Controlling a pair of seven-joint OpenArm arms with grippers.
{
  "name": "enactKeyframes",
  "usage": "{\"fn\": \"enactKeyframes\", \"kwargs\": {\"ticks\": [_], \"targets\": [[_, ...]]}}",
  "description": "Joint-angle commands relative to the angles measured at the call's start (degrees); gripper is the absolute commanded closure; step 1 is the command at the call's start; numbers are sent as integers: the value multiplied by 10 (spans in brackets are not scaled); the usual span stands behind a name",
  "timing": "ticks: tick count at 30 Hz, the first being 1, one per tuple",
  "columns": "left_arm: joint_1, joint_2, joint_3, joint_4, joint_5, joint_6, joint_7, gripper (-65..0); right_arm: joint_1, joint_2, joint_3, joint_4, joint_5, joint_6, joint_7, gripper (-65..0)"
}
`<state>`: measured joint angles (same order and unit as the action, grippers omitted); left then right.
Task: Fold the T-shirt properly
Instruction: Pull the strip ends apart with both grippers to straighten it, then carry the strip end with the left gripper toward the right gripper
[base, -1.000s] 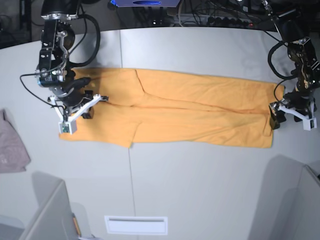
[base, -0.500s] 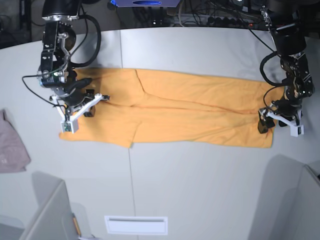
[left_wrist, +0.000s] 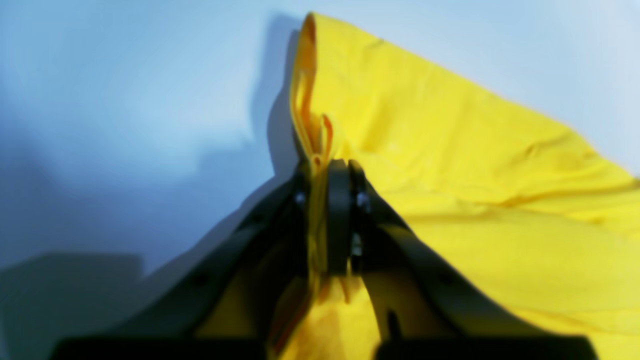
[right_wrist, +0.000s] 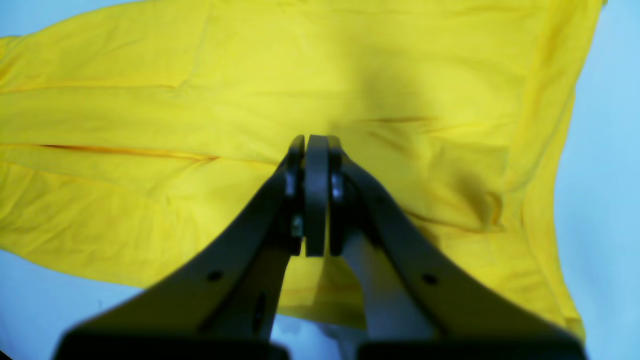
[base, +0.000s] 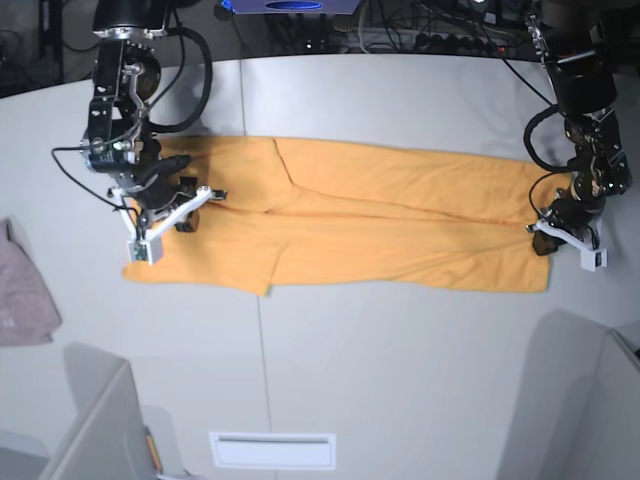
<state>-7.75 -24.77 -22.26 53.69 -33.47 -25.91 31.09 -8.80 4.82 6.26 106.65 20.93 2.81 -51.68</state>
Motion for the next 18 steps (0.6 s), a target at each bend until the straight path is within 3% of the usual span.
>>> {"fn": "enactKeyframes", "kwargs": {"ticks": [1, 4, 10, 14, 18], "targets": [[-4, -15, -3, 15, 6, 5, 0, 0, 5, -5, 2, 11, 4, 1, 8, 0], [9, -30, -25, 61, 8, 5, 0, 0, -1, -10, 2, 12, 4, 1, 12, 0], [77, -28, -35, 210, 9, 10, 3, 0, 0, -11, 3, 12, 4, 1, 12, 0], [123, 2, -35, 298, 10, 11, 4, 0, 3, -11, 3, 12, 4, 1, 12, 0], [150, 32, -35, 360, 10, 61, 29, 0, 6, -11, 3, 12, 4, 1, 12, 0]]}}
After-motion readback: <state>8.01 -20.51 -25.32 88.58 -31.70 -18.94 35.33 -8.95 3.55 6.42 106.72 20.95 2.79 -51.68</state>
